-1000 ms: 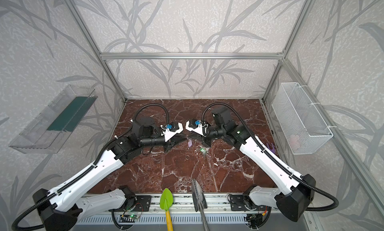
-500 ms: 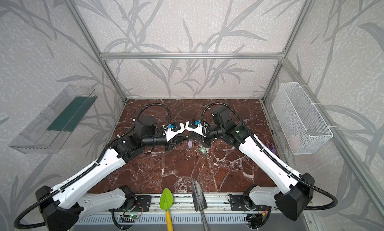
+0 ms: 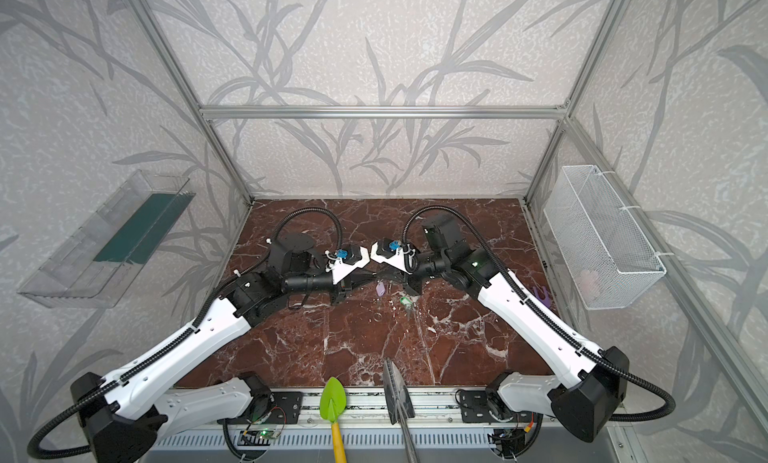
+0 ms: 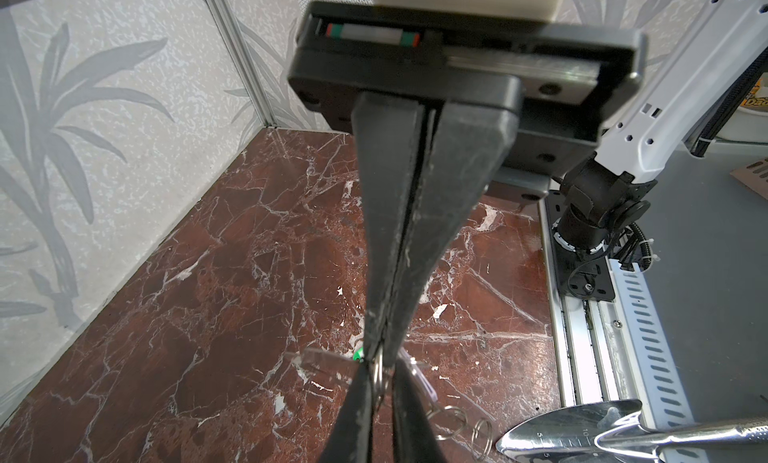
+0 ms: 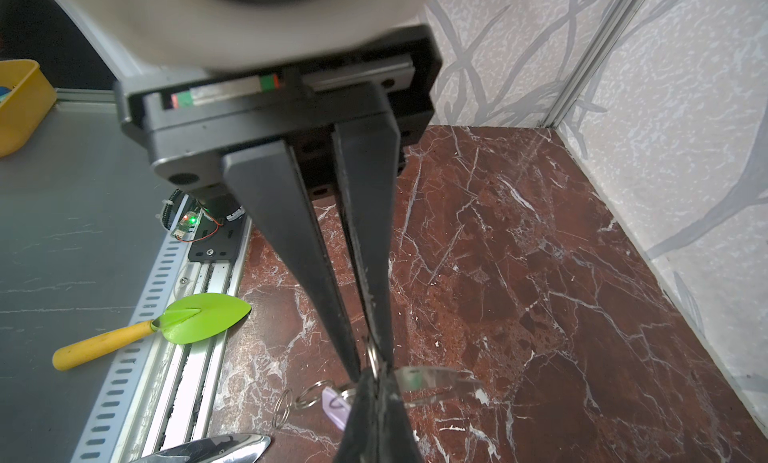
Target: Put the keys on the keyring
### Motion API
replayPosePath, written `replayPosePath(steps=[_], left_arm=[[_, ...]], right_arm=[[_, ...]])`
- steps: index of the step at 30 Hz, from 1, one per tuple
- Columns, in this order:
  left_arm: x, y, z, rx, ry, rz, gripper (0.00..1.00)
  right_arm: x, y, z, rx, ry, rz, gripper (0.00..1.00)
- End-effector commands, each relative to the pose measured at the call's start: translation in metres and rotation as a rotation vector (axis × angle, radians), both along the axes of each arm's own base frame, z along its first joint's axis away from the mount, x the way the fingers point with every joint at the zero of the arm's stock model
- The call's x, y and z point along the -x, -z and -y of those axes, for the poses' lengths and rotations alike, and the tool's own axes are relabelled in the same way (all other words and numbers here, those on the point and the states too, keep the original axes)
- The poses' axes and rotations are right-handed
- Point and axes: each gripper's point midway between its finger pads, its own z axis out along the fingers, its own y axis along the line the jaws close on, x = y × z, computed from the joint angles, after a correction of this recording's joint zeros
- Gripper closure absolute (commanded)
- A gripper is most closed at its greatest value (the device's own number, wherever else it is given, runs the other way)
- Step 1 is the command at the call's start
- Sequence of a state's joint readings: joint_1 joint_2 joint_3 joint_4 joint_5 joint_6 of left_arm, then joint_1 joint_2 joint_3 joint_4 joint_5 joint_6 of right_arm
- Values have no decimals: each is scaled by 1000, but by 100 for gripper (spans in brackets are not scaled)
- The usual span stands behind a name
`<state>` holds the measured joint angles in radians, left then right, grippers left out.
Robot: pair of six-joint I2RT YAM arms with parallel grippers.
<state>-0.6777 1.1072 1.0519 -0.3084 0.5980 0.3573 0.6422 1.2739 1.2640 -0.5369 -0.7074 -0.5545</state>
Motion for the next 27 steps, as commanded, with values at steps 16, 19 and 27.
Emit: replayPosePath(steps=[16,19,27], left_arm=[[-14,-22,-6,90,-82,87,100],[-19,-27,-10,147,-132,111,100],[-24,-39,-17,310,-212,137,100]], right_arm=[[-6,-8,-2,-29,45,3,100],[-18,-7,1,-59,141,12,87],[-26,-5,15,-196,315,-24,65]])
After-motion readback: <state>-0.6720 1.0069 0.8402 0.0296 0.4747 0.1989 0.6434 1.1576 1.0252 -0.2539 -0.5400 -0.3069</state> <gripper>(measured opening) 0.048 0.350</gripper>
